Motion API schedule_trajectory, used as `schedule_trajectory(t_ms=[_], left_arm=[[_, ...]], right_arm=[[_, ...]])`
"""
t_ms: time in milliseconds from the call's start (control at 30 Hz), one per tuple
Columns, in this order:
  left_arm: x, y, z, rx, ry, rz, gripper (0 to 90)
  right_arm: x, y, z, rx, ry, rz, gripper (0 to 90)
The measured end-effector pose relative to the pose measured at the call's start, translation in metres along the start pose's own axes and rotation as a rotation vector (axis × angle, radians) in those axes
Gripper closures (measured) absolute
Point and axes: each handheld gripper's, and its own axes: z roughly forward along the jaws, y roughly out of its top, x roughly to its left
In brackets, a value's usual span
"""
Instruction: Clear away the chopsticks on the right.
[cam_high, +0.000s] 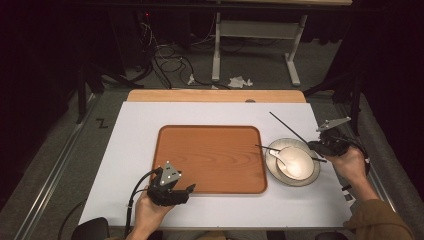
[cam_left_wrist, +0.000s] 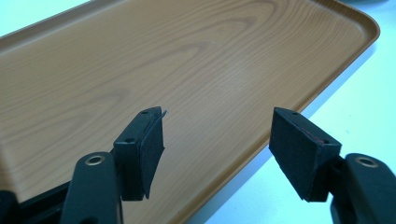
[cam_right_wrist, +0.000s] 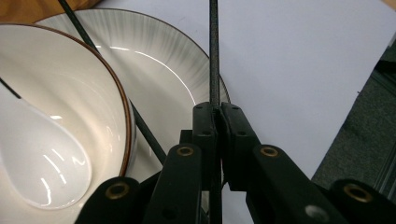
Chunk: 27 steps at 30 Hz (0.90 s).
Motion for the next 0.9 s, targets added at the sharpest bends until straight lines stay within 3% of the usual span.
schedule_trajectory(t_ms=[367,600,900], left_arm=[[0.001,0.005,0.007,0.003,-0.027,0.011,35.2],[0.008,0.008,0.014,0.011,-0.053,-0.027,35.2],[0.008,0.015,0.019,0.007,-0.07,-0.01,35.4]], right_arm=[[0.007,-0.003,-0.023,-0.045,-0.018,0.011,86.6],[0.017,-0.005,-0.041,-0.089,-0.016,0.037,86.6],[0.033,-0.004,-0.054,-0.117,-0.009,0.039,86.6]])
